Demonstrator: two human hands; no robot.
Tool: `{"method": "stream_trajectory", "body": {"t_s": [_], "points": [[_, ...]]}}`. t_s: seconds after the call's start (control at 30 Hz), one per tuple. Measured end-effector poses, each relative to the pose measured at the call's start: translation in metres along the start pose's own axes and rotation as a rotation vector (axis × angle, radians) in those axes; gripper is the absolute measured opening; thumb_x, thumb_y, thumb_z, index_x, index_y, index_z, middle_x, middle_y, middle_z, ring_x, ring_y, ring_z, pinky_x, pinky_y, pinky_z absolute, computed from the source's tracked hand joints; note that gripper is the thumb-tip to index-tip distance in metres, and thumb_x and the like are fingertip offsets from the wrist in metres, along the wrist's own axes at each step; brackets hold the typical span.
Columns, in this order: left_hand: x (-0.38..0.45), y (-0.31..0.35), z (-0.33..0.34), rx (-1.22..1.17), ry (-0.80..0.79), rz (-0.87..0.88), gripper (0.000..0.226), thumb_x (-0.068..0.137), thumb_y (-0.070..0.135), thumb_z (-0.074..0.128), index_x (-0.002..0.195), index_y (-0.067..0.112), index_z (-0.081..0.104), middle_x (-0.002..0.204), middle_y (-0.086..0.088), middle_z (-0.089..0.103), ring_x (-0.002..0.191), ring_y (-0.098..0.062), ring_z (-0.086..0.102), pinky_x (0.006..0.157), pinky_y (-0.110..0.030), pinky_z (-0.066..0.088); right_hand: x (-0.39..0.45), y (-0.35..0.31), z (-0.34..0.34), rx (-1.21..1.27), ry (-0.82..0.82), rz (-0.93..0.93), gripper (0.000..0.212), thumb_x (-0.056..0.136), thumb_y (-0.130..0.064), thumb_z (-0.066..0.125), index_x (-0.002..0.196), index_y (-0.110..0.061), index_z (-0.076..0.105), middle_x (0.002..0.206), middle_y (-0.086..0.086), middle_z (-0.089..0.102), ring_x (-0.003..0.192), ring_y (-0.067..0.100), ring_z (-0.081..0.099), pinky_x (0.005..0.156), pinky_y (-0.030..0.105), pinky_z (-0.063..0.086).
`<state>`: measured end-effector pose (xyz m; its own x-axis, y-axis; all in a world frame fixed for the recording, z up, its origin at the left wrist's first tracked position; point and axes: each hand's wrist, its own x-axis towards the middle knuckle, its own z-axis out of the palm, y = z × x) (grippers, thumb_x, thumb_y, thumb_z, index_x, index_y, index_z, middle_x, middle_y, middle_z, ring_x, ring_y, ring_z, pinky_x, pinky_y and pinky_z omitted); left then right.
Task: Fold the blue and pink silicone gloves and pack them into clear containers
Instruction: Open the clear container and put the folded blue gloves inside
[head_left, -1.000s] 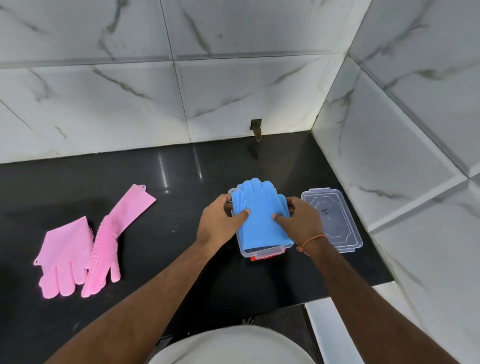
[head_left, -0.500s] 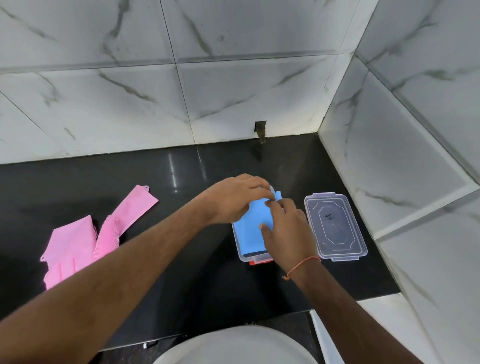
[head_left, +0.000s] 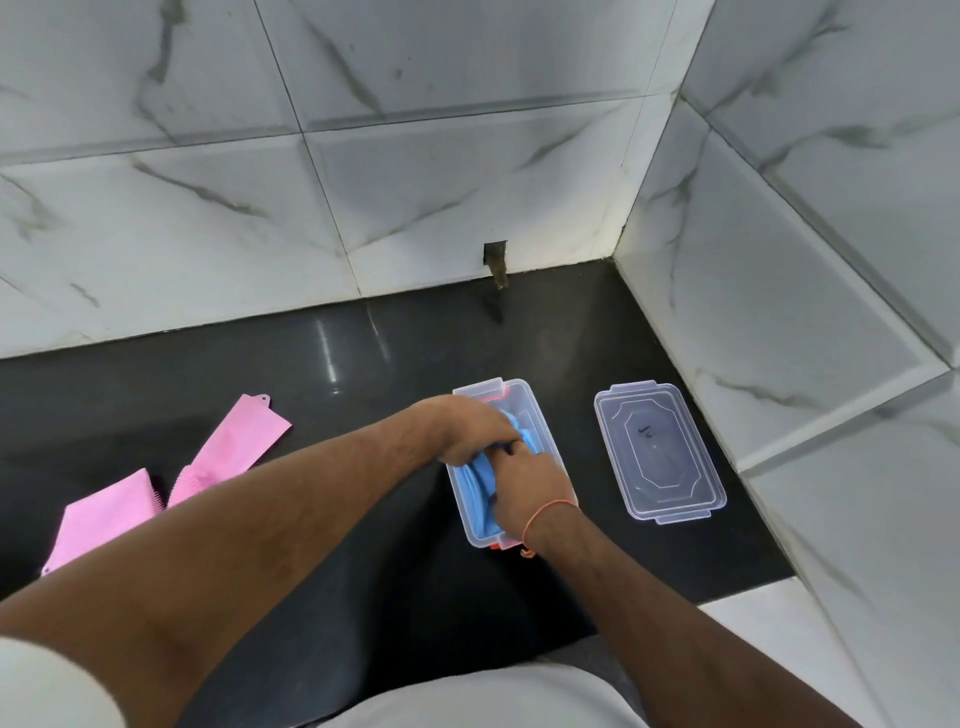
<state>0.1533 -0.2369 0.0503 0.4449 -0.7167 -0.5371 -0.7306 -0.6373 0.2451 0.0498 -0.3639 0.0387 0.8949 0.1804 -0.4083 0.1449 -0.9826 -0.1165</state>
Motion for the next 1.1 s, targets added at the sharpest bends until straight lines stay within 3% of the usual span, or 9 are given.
{"method": "stream_trajectory", "body": {"t_s": [0.1, 0.2, 0.33, 0.73, 0.87, 0.93, 1.0, 1.1], "points": [[0.011, -0.007, 0.009, -0.079, 0.027, 0.005, 0.061, 0.093, 0.001, 0.077, 0.149, 0.014, 0.060, 0.155, -0.007, 0.060, 0.145, -0.027, 0.053, 0.119, -0.036, 0.039, 0.007, -0.002, 0.007, 0.003, -0.014, 0.017, 0.059, 0.103, -0.030, 0.063, 0.156, -0.019, 0.040, 0.157, 0.015, 0.043, 0.121, 0.036, 0.063, 0.105, 0.047, 0.052], [0.019, -0.010, 0.011, -0.142, 0.038, -0.017, 0.054, 0.096, 0.008, 0.079, 0.147, 0.018, 0.062, 0.154, -0.006, 0.061, 0.144, -0.025, 0.054, 0.125, -0.042, 0.040, 0.015, -0.003, 0.010, 0.037, -0.007, 0.033, 0.060, 0.103, -0.030, 0.063, 0.157, -0.018, 0.038, 0.158, 0.017, 0.043, 0.122, 0.035, 0.064, 0.106, 0.046, 0.052], [0.025, -0.011, 0.015, -0.211, 0.047, -0.059, 0.036, 0.112, 0.022, 0.057, 0.148, 0.019, 0.061, 0.153, -0.007, 0.063, 0.143, -0.026, 0.058, 0.128, -0.049, 0.042, 0.018, -0.001, 0.013, 0.097, 0.010, 0.049, 0.060, 0.103, -0.031, 0.064, 0.156, -0.019, 0.039, 0.157, 0.015, 0.045, 0.122, 0.033, 0.064, 0.105, 0.047, 0.054], [0.060, 0.020, -0.005, -0.119, 0.060, 0.055, 0.046, 0.103, 0.013, 0.072, 0.147, 0.019, 0.061, 0.153, -0.005, 0.063, 0.143, -0.025, 0.056, 0.127, -0.046, 0.042, 0.005, 0.048, 0.017, 0.129, 0.047, 0.139, 0.066, 0.100, -0.038, 0.068, 0.157, -0.023, 0.037, 0.155, 0.009, 0.050, 0.123, 0.032, 0.064, 0.107, 0.049, 0.055], [0.081, 0.043, -0.020, 0.121, 0.132, 0.117, 0.041, 0.117, 0.025, 0.045, 0.152, 0.011, 0.060, 0.157, -0.014, 0.060, 0.145, -0.032, 0.055, 0.124, -0.043, 0.041, 0.001, 0.070, 0.011, 0.148, 0.037, 0.173, 0.074, 0.100, -0.040, 0.070, 0.160, -0.020, 0.033, 0.156, 0.009, 0.051, 0.126, 0.031, 0.065, 0.112, 0.047, 0.052], [0.082, 0.049, -0.024, 0.168, 0.154, 0.127, 0.043, 0.118, 0.035, 0.040, 0.145, 0.014, 0.065, 0.146, -0.013, 0.067, 0.135, -0.033, 0.062, 0.116, -0.043, 0.047, 0.001, 0.077, 0.010, 0.134, 0.027, 0.180, 0.074, 0.100, -0.039, 0.069, 0.161, -0.018, 0.032, 0.157, 0.009, 0.051, 0.126, 0.030, 0.065, 0.112, 0.046, 0.051], [0.078, 0.052, -0.023, 0.106, 0.146, 0.078, 0.031, 0.115, 0.027, 0.049, 0.138, 0.018, 0.067, 0.139, -0.007, 0.070, 0.127, -0.028, 0.066, 0.113, -0.044, 0.051, -0.001, 0.080, 0.008, 0.139, 0.022, 0.175, 0.073, 0.100, -0.039, 0.069, 0.160, -0.018, 0.032, 0.156, 0.008, 0.053, 0.126, 0.029, 0.065, 0.113, 0.044, 0.051], [0.061, 0.047, -0.023, -0.017, 0.131, 0.036, 0.035, 0.108, 0.010, 0.056, 0.140, 0.020, 0.067, 0.137, -0.004, 0.072, 0.125, -0.026, 0.066, 0.112, -0.046, 0.053, -0.005, 0.079, 0.004, 0.152, 0.075, 0.176, 0.066, 0.101, -0.040, 0.069, 0.156, -0.019, 0.039, 0.148, 0.007, 0.060, 0.121, 0.029, 0.068, 0.109, 0.043, 0.054]]}}
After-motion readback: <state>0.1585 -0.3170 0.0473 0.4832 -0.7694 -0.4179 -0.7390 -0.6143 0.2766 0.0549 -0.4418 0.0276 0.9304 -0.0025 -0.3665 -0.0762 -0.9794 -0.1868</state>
